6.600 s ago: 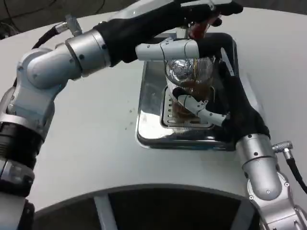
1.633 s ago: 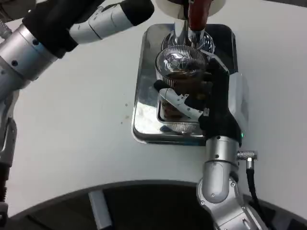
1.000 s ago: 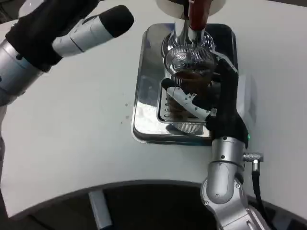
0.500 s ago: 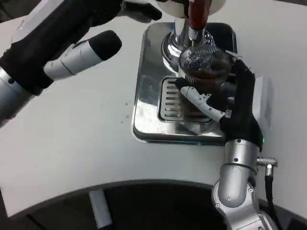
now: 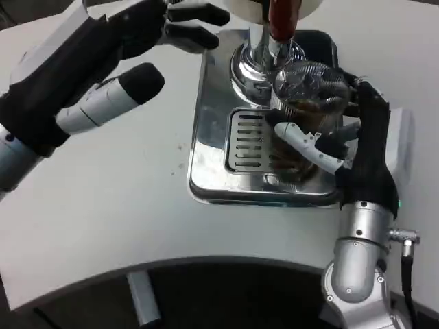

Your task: Grasp the cup under the faucet to collect the drink, then remove the cup.

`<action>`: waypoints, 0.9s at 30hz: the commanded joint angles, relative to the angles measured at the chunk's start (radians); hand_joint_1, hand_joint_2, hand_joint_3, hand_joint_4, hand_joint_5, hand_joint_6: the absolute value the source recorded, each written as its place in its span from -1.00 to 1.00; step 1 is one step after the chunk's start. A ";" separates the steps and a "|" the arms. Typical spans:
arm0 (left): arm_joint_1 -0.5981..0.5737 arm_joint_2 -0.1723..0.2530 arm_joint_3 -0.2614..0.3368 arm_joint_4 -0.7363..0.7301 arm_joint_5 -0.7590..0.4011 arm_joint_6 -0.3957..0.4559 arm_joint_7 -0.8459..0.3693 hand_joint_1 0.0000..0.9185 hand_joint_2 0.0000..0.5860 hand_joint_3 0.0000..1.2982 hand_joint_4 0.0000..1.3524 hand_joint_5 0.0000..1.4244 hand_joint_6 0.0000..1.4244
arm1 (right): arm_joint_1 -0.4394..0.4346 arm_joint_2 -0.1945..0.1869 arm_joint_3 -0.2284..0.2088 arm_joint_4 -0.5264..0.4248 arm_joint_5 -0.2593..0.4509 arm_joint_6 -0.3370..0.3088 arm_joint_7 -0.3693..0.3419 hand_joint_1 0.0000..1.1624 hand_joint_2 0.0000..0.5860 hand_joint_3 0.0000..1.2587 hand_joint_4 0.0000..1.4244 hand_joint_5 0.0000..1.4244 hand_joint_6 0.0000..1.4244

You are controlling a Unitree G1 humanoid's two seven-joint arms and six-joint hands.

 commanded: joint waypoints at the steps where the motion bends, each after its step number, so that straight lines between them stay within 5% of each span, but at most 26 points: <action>1: 0.034 0.006 0.015 -0.020 -0.002 0.009 0.019 -1.00 -0.70 -0.69 -0.60 -0.52 -0.51 | 0.018 0.002 -0.004 -0.063 -0.009 -0.008 0.001 0.66 -0.49 0.16 0.20 0.50 0.41; 27: 0.139 0.017 0.020 -0.063 0.032 0.018 0.043 -1.00 -0.69 -0.69 -0.60 -0.54 -0.54 | 0.116 -0.067 -0.078 -0.226 -0.013 0.027 0.084 0.65 -0.58 0.33 0.39 0.67 0.69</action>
